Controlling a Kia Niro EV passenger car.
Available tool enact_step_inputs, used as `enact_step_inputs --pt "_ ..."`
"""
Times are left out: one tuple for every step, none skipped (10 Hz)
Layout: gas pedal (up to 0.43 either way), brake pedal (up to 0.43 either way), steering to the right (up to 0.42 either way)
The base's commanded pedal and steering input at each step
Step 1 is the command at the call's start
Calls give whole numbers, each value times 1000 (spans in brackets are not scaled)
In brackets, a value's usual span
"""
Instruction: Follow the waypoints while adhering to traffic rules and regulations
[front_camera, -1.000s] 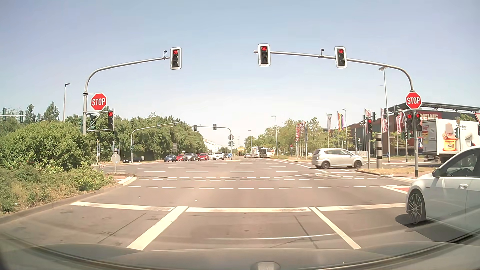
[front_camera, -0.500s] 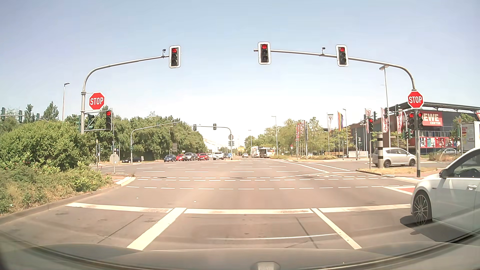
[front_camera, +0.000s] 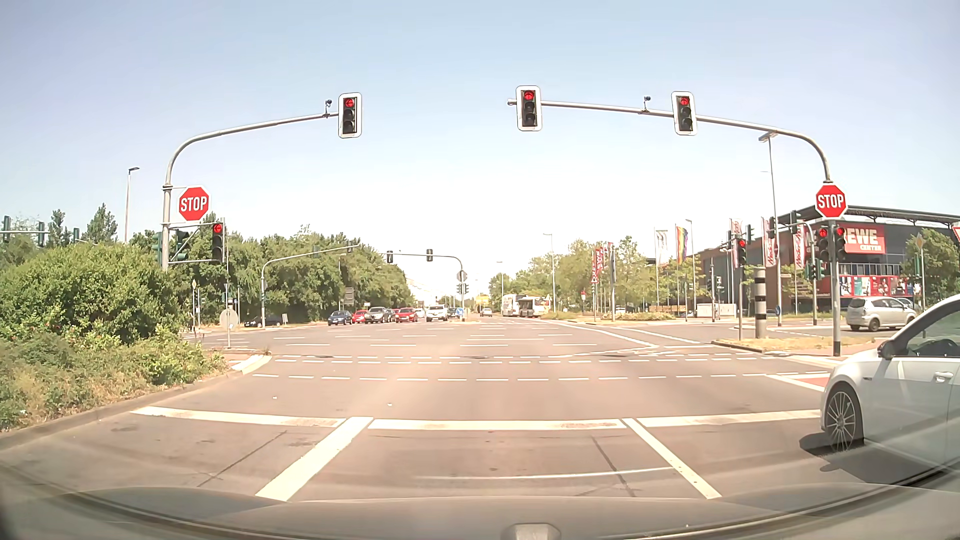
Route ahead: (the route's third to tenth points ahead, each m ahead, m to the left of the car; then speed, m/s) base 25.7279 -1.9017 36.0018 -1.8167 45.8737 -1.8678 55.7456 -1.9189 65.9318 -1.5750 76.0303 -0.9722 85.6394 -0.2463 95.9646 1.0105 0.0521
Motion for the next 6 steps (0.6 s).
enact_step_inputs --pt "0 213 -2" --pt "0 220 -3" --pt "0 213 -3" --pt "0 213 -3" --pt "0 213 -3" --pt "0 213 -3"
